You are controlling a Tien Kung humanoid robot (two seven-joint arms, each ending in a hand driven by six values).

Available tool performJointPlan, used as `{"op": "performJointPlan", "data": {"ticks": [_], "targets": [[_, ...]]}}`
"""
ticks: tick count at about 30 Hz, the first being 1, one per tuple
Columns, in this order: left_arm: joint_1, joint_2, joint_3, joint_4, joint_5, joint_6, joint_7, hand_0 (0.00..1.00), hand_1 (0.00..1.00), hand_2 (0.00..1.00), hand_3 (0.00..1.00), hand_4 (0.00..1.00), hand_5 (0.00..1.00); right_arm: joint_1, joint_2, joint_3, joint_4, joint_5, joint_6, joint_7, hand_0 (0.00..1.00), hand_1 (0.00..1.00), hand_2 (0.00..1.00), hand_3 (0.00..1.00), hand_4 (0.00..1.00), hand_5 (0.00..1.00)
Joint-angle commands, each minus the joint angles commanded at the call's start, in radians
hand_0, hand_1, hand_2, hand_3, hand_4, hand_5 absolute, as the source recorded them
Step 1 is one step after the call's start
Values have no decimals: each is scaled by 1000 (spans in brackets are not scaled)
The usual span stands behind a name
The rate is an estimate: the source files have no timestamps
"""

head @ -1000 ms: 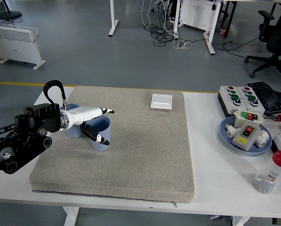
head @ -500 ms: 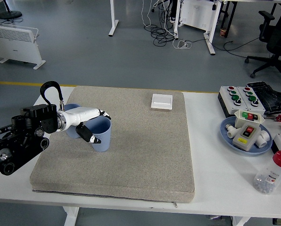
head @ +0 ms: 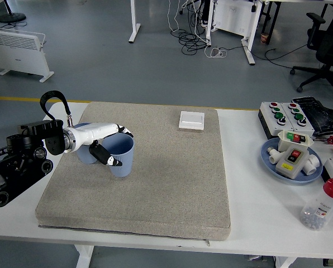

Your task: Push cup pick cup insert cup

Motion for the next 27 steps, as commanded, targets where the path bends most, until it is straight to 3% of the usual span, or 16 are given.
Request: {"op": "performJointPlan", "data": {"ticks": [5,8,9,12,17,27], "targets": [[-2,39,-118,-88,-47,-23,53,538,491,467,427,393,2,0,-1,0,0,3,1,1,725,652,657,582,129,477],[-15,56,-180,-98,-49,-40,96,538,491,467,427,393,2,0,-2,-2,0,7,1,1,725,652,657,582,129,477],[-21,60,-200,-95,-45,-44,107,543,498,469,434,441,2,0,-2,-2,0,8,1,0,725,651,656,582,129,478],[-45,66,-250,-51,-22,-47,121,543,498,469,434,441,2,1,-3,-4,0,9,1,0,725,651,656,582,129,478],[-67,61,-269,22,3,-47,125,547,498,471,432,457,2,1,-4,-5,0,8,0,-2,725,651,656,582,129,477],[-74,43,-240,135,5,-48,128,537,510,484,443,490,2,3,-3,-3,0,8,0,-1,725,651,656,582,129,476]]}}
